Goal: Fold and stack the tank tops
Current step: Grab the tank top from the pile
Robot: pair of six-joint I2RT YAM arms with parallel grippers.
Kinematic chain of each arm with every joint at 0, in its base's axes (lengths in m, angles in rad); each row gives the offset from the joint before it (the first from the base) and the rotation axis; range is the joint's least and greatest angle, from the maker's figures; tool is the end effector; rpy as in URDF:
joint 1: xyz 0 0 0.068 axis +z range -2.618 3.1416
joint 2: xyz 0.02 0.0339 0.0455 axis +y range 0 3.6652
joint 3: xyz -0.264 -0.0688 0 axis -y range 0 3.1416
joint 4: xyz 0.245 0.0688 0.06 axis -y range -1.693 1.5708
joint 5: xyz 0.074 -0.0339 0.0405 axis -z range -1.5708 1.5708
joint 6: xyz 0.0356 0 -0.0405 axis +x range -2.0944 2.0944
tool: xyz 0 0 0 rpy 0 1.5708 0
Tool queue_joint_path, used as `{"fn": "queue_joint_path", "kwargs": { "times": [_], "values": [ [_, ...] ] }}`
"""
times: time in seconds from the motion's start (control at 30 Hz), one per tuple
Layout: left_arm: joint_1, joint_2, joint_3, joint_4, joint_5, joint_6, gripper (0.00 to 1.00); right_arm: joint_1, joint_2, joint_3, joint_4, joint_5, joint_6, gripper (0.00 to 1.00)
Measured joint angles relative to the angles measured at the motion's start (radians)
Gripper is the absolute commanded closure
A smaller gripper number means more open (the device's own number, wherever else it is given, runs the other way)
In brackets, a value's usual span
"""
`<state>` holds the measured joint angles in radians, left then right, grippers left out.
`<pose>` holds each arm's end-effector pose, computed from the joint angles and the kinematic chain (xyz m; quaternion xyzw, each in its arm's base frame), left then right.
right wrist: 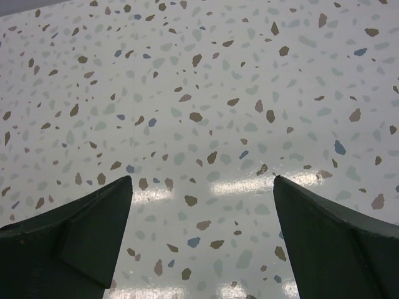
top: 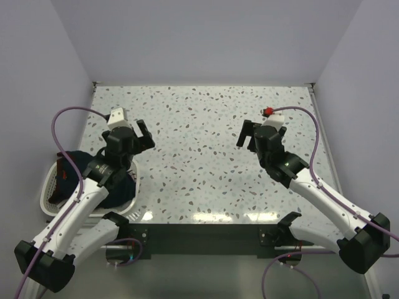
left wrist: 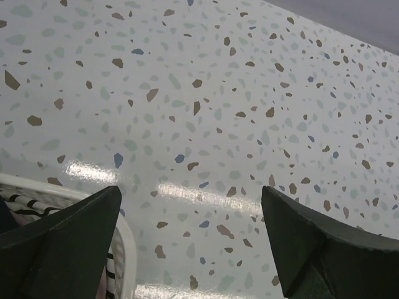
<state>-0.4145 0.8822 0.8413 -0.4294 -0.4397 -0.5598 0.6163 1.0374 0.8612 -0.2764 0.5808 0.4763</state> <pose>0.1838 -0.0643 0.3191 -0.1741 0.8214 -0.0746 0.5380 0.1996 0.1175 0.3116 0.0947 0.8209 0.0566 0.5604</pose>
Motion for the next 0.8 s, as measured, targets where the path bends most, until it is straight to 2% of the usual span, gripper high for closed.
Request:
{"fn": "queue_joint_path", "kwargs": {
  "times": [0.2,0.4,0.6,0.8],
  "values": [
    [0.000,0.012,0.010,-0.068,-0.049,-0.074,0.00,0.000,0.000,0.001,-0.030,-0.005,0.001,0.01],
    [0.000,0.065,0.082,-0.193,-0.140,-0.192,0.00,0.000,0.000,0.005,-0.079,-0.050,0.002,0.01],
    [0.000,0.143,0.178,-0.436,-0.277,-0.452,0.00,0.000,-0.021,0.006,-0.099,-0.113,0.005,0.01],
    [0.047,0.204,0.173,-0.667,-0.331,-0.691,0.01,0.000,-0.039,0.005,-0.099,-0.158,0.007,0.01]
  ]
}}
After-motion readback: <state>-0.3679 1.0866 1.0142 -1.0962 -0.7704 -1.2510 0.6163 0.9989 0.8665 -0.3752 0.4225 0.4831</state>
